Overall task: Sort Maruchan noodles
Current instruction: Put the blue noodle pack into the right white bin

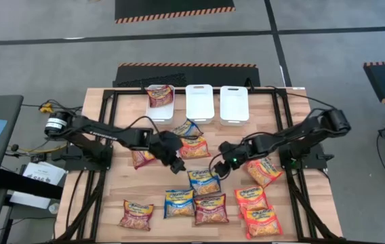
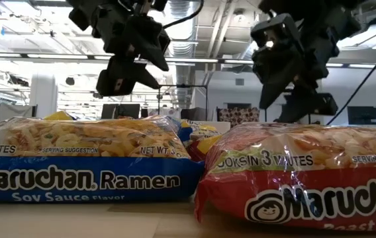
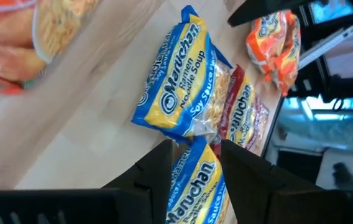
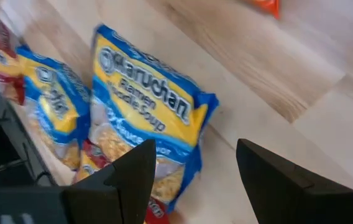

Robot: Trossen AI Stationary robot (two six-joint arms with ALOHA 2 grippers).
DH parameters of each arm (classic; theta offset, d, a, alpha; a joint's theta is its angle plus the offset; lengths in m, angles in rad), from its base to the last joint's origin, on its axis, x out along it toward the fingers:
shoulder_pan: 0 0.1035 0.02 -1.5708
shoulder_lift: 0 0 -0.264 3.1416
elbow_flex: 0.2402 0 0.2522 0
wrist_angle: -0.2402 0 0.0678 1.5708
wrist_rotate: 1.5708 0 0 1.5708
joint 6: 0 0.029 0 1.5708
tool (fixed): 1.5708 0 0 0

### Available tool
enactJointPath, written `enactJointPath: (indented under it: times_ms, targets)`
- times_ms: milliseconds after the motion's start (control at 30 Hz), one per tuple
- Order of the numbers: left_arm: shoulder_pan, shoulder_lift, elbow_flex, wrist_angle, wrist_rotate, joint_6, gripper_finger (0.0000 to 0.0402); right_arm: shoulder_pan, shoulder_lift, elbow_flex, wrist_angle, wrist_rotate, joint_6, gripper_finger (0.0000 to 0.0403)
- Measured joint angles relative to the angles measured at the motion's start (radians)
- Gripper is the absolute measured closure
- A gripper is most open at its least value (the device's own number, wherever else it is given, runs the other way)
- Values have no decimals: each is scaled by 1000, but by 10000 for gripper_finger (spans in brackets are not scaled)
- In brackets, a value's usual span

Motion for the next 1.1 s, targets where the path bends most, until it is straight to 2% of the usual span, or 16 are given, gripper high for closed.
enactJointPath:
  times_ms: [467,633,733,900,1100]
  targets:
    - [-32,21,-78,160,-98,-104,281,0,81,0,65,-10,4,152]
    - [-32,121,-77,284,-26,-130,281,-13,80,0,77,-9,-3,152]
    - [-35,172,-77,381,-20,-154,281,-13,80,0,78,-9,-3,152]
    - [-35,217,-77,387,2,-175,281,-19,79,0,77,-10,-3,152]
    - [-37,303,-76,483,44,-210,281,-19,79,0,80,-14,4,152]
